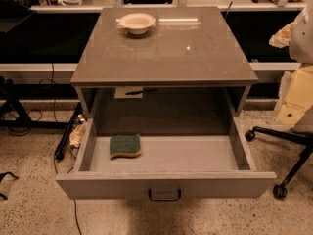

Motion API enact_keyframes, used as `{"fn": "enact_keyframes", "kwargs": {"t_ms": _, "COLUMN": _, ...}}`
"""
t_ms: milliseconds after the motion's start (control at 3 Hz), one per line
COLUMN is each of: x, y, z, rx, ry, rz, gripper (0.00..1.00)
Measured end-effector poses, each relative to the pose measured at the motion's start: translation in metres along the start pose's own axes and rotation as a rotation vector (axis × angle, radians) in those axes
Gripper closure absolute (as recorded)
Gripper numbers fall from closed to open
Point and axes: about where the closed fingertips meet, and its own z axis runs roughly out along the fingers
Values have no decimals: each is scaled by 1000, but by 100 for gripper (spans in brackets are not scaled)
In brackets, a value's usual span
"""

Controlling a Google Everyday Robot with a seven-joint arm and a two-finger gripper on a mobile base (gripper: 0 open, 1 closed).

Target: Pick sponge from top drawer and place on counter

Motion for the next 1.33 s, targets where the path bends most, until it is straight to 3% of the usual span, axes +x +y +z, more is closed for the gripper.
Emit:
{"fn": "enact_keyframes", "kwargs": {"t_ms": 667, "x": -1, "y": -1, "z": 4, "rx": -9, "ry": -39, "rz": 7, "gripper": 0}}
{"fn": "enact_keyframes", "kwargs": {"t_ms": 1000, "x": -6, "y": -7, "z": 42, "rx": -75, "ry": -199, "rz": 16, "gripper": 0}}
{"fn": "enact_keyframes", "kwargs": {"t_ms": 1333, "x": -32, "y": -7, "z": 82, "rx": -138, "ry": -404, "rz": 3, "gripper": 0}}
